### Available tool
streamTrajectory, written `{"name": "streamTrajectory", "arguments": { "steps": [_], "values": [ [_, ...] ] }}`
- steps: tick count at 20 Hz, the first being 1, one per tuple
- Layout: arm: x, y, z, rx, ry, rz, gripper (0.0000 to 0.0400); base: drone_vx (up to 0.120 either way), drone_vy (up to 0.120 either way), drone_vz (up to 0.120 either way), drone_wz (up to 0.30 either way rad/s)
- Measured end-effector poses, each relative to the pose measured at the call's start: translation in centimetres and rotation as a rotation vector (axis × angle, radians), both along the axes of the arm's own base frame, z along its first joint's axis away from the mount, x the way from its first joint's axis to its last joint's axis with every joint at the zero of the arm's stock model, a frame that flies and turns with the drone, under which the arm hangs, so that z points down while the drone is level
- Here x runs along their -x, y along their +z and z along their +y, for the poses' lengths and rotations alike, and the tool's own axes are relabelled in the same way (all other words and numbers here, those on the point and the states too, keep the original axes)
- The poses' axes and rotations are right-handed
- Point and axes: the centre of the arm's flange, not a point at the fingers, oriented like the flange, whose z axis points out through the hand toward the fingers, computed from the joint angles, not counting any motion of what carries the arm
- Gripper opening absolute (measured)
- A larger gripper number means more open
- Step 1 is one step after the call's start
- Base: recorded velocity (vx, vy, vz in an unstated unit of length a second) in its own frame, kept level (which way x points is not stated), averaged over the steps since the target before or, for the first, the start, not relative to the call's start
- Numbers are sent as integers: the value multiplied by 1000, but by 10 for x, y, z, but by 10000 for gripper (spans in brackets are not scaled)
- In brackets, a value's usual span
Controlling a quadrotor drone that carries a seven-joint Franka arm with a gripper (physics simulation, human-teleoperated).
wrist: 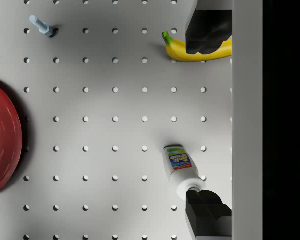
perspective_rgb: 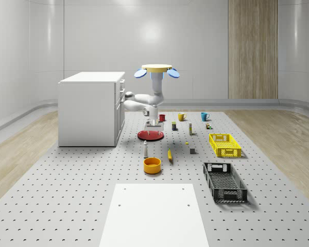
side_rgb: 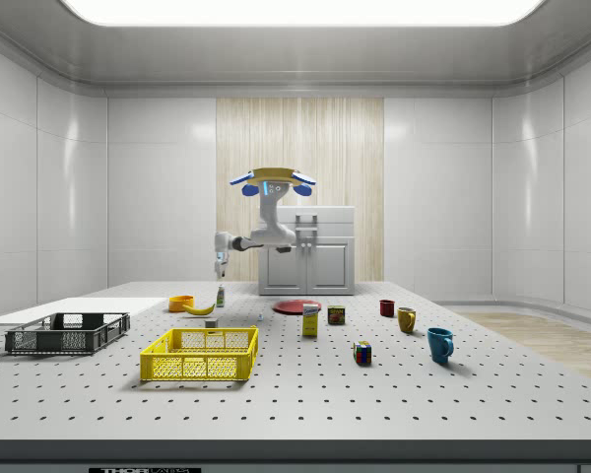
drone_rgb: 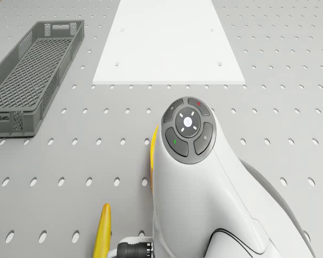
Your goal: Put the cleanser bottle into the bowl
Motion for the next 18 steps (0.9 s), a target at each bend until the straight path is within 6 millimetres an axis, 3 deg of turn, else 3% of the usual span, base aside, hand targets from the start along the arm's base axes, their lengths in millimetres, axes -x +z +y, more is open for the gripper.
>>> {"name": "streamTrajectory", "arguments": {
  "steps": [10, 18],
  "values": [
    [0, 36, 51, 0, 0, 0, 400, 0, 0, 0, 0],
    [0, 56, 77, 0, 0, 0, 400, 0, 0, 0, 0]
  ]
}}
